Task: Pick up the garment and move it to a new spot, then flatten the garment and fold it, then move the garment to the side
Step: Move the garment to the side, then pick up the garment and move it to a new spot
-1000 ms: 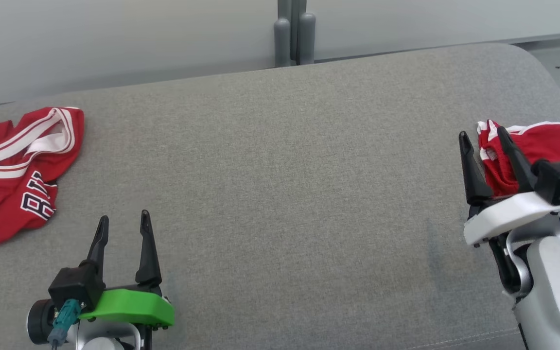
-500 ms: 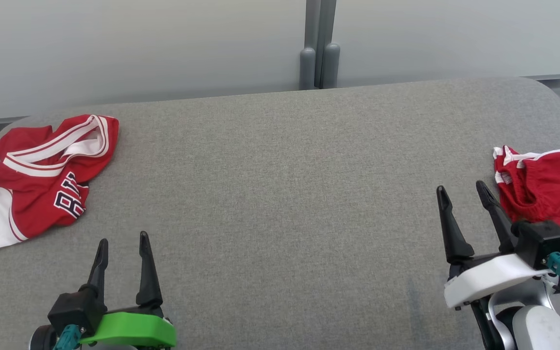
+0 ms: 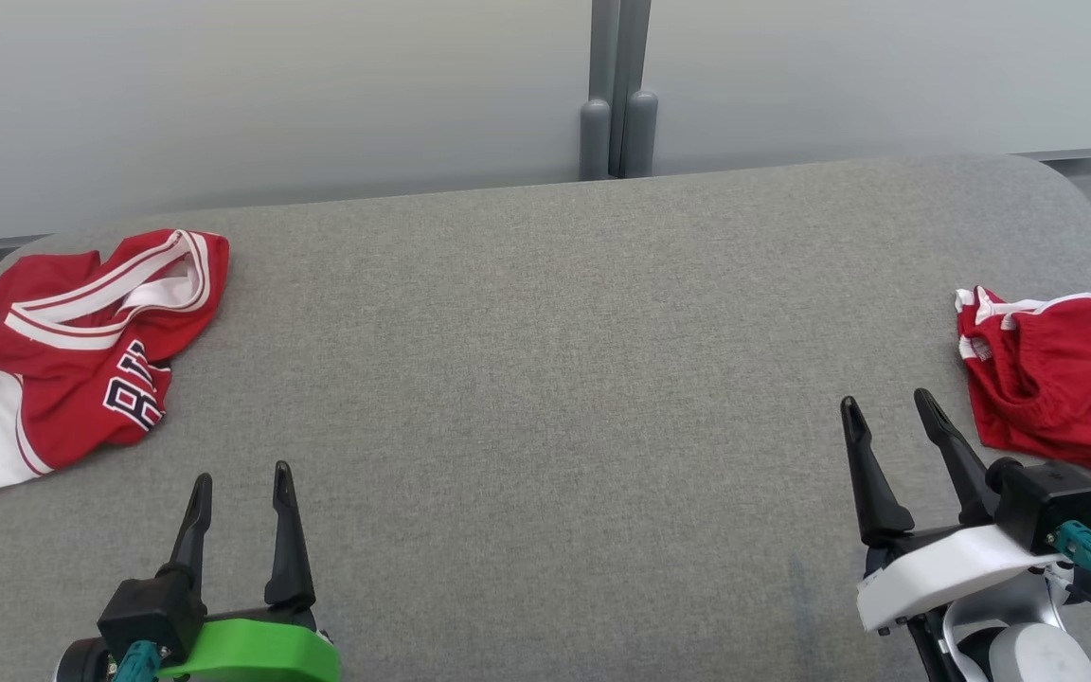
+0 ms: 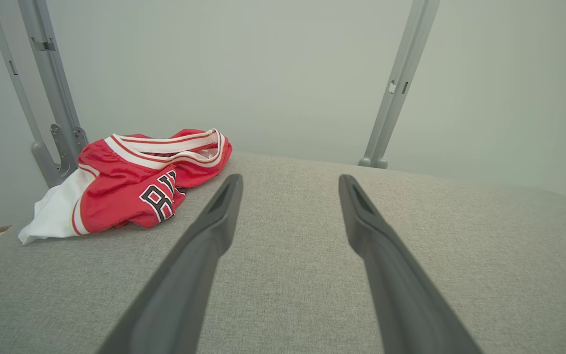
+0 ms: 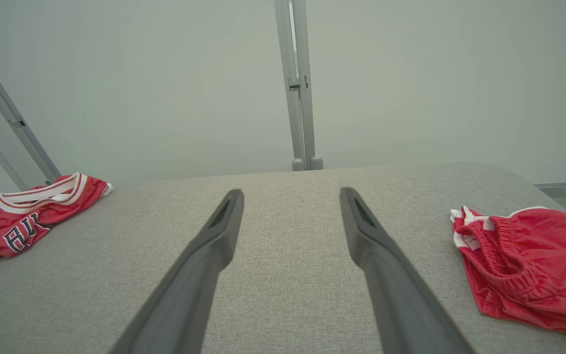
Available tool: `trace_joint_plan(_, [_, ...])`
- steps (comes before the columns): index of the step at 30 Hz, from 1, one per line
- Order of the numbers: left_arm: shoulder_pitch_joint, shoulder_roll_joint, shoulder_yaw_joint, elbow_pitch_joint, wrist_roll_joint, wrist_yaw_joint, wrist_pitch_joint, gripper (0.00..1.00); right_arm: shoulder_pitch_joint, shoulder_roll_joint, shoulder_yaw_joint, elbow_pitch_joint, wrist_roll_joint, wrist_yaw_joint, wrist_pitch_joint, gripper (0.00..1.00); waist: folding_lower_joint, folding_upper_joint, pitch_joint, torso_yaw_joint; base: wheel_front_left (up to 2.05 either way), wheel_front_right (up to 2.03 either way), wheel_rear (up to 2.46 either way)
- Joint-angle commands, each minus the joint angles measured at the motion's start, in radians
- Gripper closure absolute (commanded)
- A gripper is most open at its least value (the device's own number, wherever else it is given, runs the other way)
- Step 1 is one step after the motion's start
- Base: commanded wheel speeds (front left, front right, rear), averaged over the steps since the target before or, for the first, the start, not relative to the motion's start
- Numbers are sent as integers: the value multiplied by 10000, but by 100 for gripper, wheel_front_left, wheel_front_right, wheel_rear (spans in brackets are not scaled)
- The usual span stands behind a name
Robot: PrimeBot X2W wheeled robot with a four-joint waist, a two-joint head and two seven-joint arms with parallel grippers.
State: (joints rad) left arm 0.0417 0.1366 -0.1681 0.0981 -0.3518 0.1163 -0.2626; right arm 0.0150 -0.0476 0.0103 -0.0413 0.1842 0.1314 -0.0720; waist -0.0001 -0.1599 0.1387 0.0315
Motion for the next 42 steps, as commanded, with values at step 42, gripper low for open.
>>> trace_joint_plan(42, [-429, -165, 425, 185, 335, -422, -23, 0, -185, -18, -55, -52, 39, -14, -84, 0, 1, -1, 273, 2843, 0, 0, 0])
